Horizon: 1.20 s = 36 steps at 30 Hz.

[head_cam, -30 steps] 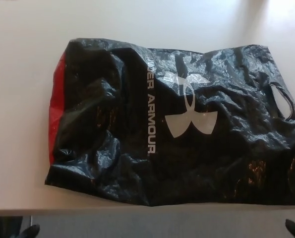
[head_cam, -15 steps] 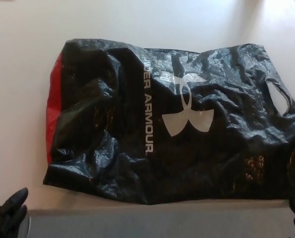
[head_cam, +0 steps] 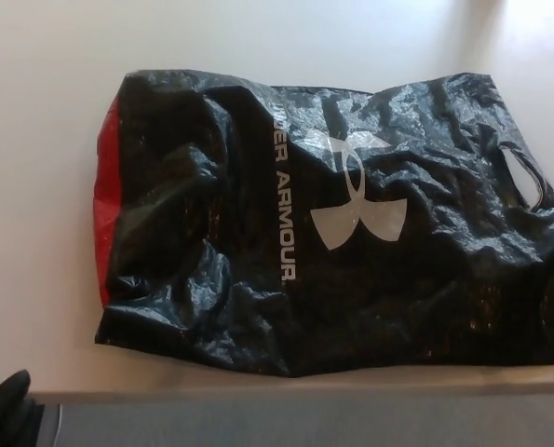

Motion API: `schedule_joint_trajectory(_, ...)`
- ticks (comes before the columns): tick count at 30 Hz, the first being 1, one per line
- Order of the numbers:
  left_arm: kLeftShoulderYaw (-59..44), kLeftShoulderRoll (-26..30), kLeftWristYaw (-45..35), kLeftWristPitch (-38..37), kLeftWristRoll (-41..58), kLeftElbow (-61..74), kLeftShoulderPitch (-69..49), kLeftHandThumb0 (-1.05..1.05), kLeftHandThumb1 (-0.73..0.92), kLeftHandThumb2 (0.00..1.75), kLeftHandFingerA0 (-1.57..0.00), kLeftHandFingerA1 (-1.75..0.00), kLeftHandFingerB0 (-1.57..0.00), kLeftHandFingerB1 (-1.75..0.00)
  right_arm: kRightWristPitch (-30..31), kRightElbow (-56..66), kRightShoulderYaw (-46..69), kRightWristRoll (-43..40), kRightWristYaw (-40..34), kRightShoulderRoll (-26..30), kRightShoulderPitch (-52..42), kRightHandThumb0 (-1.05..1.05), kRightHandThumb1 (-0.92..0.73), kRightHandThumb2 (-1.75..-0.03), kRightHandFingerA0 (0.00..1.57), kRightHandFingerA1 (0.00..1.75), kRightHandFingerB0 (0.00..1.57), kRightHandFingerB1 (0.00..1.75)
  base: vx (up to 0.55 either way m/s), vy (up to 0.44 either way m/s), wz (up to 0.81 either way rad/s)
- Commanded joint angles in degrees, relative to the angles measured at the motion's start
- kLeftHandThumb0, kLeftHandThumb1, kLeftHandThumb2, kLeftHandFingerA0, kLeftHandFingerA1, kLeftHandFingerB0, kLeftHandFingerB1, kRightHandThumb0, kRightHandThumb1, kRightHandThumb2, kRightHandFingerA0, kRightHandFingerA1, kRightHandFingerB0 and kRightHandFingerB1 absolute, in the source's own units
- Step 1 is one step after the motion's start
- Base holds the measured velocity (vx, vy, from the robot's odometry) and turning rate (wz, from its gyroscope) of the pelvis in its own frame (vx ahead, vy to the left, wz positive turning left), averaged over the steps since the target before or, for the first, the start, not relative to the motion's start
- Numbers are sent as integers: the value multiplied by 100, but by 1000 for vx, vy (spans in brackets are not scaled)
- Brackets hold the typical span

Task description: A plastic bag is kept in the middle of the desk and the robot uses both its hands to grab the bag from the left and right and brings its hands close together to compress the bag

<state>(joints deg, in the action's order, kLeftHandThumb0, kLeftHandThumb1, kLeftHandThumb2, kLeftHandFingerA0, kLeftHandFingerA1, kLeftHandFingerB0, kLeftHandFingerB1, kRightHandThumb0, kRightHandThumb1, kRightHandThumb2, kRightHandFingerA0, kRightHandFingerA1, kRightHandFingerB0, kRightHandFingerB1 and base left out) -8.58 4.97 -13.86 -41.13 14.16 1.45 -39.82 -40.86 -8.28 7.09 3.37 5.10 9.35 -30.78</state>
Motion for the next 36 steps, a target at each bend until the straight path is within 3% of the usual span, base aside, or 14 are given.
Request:
schedule_joint_trajectory(1,9,-11,-864,-1289,1603,384,-301,-73,65,96,-10,-44,-6,-36,-1013,1015,159,-1059,201,98,-519,-73,-75,-109,0,23,6,24,0,0,0)
schedule_joint_trajectory(5,-72,22,-774,-1498,1503,738,-351,-36,54,110,-1,-49,0,-48,-1112,1315,286,-1080,180,122,-653,-73,-74,-108,0,20,0,21,0,0,0)
schedule_joint_trajectory(6,-123,7,-719,-1494,1529,833,-271,-37,51,109,-1,-49,0,-48,-1083,1426,317,-1104,179,130,-678,-70,-91,-66,0,15,0,19,0,0,0)
schedule_joint_trajectory(9,-482,119,-462,-1286,1528,1143,235,-37,54,111,-2,-50,0,-49,-1165,1561,312,-1221,157,47,-444,-70,-88,-66,0,15,0,19,0,0,0)
schedule_joint_trajectory(11,-887,297,-209,-988,1385,1297,786,-37,52,110,-3,-50,0,-49,-1154,1627,540,-952,-113,-121,-20,-86,-75,-106,5,15,6,16,0,0,0)
schedule_joint_trajectory(13,-1170,444,-59,-664,1340,1459,1122,-76,63,105,-17,-54,0,-41,-1018,1727,683,-863,-213,-183,221,-89,-75,-107,4,15,4,14,0,0,0)
schedule_joint_trajectory(19,-2046,1139,525,135,954,1327,2866,-37,53,112,-3,-50,0,-49,-45,2132,1417,-227,-553,42,1434,-76,-61,-86,0,17,0,13,0,0,0)
schedule_joint_trajectory(20,-2204,1460,669,388,746,1151,3346,-75,91,67,-21,-41,-15,-31,372,2165,1530,10,-698,149,1846,-76,-74,-63,0,13,0,11,0,0,0)
schedule_joint_trajectory(21,-2304,1661,763,584,587,1034,3668,-75,92,69,-20,-41,-14,-31,691,2184,1616,183,-778,218,2130,-87,-62,-97,0,7,0,6,0,0,0)
schedule_joint_trajectory(26,-2270,2237,1110,1378,204,254,4948,-77,92,69,-23,-48,-18,-35,2070,1931,1669,590,-822,685,3302,-101,-67,-101,0,7,0,0,0,0,0)
schedule_joint_trajectory(29,-2162,2476,1105,1657,192,-302,5459,-77,92,71,-20,-50,-17,-34,2763,1787,1561,678,-800,812,3820,-92,-75,-67,0,0,0,0,0,0,0)
schedule_joint_trajectory(32,-1914,2802,1118,2021,-242,-1082,6033,-80,92,73,-16,-47,-17,-35,2947,1012,1371,1050,-970,1026,4808,-100,-58,-101,0,10,0,0,0,0,0)
schedule_joint_trajectory(33,-1844,2837,1132,2033,-364,-1268,6164,-81,92,73,-15,-45,-17,-35,3031,874,1313,958,-874,1078,4999,-96,-70,-63,0,0,0,0,0,0,0)
schedule_joint_trajectory(36,-1570,2937,1076,2251,-526,-1777,6552,-88,92,81,-11,-41,-15,-34,3248,301,1137,935,-716,1258,5622,-100,-70,-62,0,0,0,0,0,0,0)
